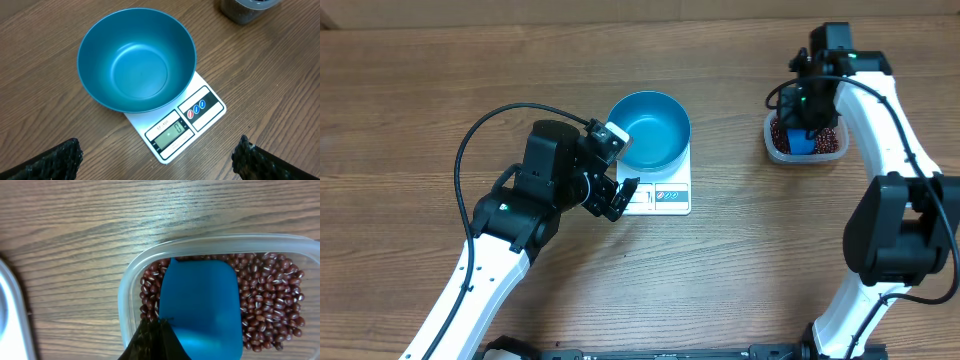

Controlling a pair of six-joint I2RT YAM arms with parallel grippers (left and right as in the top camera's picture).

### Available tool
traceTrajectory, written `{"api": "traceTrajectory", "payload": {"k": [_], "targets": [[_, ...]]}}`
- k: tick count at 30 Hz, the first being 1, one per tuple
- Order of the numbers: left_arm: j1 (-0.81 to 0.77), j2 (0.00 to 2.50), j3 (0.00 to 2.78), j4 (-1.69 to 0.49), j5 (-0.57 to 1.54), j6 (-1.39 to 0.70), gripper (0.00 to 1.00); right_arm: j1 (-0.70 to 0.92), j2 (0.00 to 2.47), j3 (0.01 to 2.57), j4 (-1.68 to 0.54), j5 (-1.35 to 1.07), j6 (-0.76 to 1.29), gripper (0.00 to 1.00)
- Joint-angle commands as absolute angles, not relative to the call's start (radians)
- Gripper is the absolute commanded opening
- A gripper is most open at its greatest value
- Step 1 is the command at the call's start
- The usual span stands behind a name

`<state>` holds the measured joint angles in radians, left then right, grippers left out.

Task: Scoop item into bowl and weigh 150g on scale
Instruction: 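Tilt the right gripper to drag the scoop through the beans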

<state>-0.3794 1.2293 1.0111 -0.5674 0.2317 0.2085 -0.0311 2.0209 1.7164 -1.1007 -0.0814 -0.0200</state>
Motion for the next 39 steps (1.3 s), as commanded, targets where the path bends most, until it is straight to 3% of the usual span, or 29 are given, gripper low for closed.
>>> {"api": "traceTrajectory", "payload": {"k": [1,39], "targets": [[-0.383,1.232,1.035,-0.564,0.23,0.194,1.0,-0.066,2.045,1.7,-1.114,-0.247,-0.002,0.04],[-0.383,1.232,1.035,-0.563,0.23,0.194,0.99,-0.271,2.106,1.691,-1.179,-0.455,-0.001,0.04]]}}
